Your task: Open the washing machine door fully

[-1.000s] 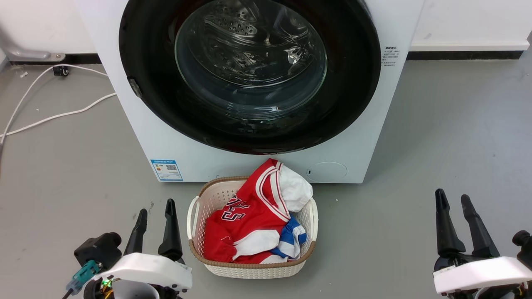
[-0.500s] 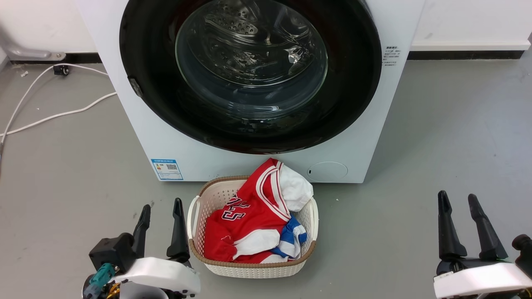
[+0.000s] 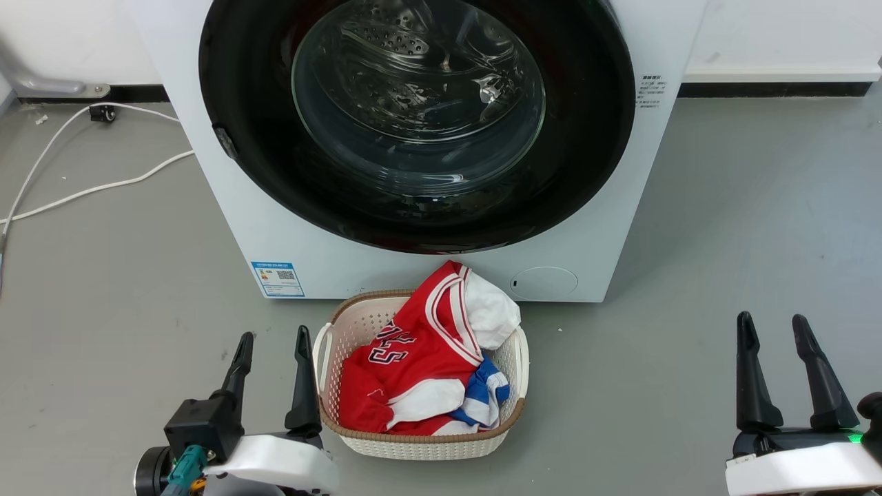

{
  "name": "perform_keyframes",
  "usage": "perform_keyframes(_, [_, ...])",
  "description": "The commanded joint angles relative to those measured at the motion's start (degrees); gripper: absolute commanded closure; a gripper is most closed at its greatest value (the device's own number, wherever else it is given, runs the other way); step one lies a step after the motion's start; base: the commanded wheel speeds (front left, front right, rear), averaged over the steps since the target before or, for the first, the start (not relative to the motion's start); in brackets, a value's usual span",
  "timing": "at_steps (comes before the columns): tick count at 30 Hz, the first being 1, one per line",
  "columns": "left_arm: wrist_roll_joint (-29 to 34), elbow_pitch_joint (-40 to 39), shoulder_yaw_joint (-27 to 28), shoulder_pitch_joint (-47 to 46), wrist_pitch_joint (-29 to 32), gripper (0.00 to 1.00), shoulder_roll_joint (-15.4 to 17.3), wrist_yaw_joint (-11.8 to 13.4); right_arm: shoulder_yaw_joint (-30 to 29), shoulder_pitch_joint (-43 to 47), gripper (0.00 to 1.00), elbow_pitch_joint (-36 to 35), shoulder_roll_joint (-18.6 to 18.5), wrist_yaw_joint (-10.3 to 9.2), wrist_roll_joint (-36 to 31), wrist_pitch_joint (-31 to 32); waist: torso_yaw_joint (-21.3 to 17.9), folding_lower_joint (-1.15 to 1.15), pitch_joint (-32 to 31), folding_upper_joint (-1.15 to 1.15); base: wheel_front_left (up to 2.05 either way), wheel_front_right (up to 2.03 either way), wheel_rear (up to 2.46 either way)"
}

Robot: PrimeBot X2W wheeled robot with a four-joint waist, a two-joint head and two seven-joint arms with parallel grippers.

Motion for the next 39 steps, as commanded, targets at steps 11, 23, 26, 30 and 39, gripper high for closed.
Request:
perform_keyframes(11, [5.78, -0.27, 0.50, 1.00, -1.70, 0.00, -1.08, -1.40, -0.29, 1.16, 0.00, -1.15, 0.02, 0.11, -3.94, -1.76, -0.09, 0.00, 0.07, 0.00, 0.00, 0.00, 0.00])
perform_keyframes(23, [11.50, 0.11, 1.13, 1.92, -3.01, 0.00, -2.17, -1.90, -0.28, 2.32, 0.00, -1.31, 0.04, 0.07, -7.60, -3.08, -0.10, 0.00, 0.01, 0.00, 0.00, 0.00, 0.00])
perform_keyframes(26, [12.81, 0.33, 1.22, 2.06, -3.29, 0.00, -2.29, -1.89, -0.38, 2.48, 0.00, -1.14, 0.04, 0.07, -8.45, -3.42, -0.12, 0.00, 0.01, 0.00, 0.00, 0.00, 0.00])
perform_keyframes(30, [14.43, 0.45, 1.26, 2.20, -3.68, 0.00, -2.48, -1.92, -0.35, 2.75, 0.00, -1.07, 0.05, 0.07, -9.42, -3.77, -0.12, 0.00, 0.02, 0.00, 0.00, 0.00, 0.00])
perform_keyframes(39, [14.90, 1.25, 1.92, 2.39, -4.05, 0.00, -2.95, -2.37, -0.02, 3.29, 0.00, 0.05, 0.05, 0.07, -7.23, -4.01, -0.13, 0.00, 0.01, 0.00, 0.00, 0.00, 0.00])
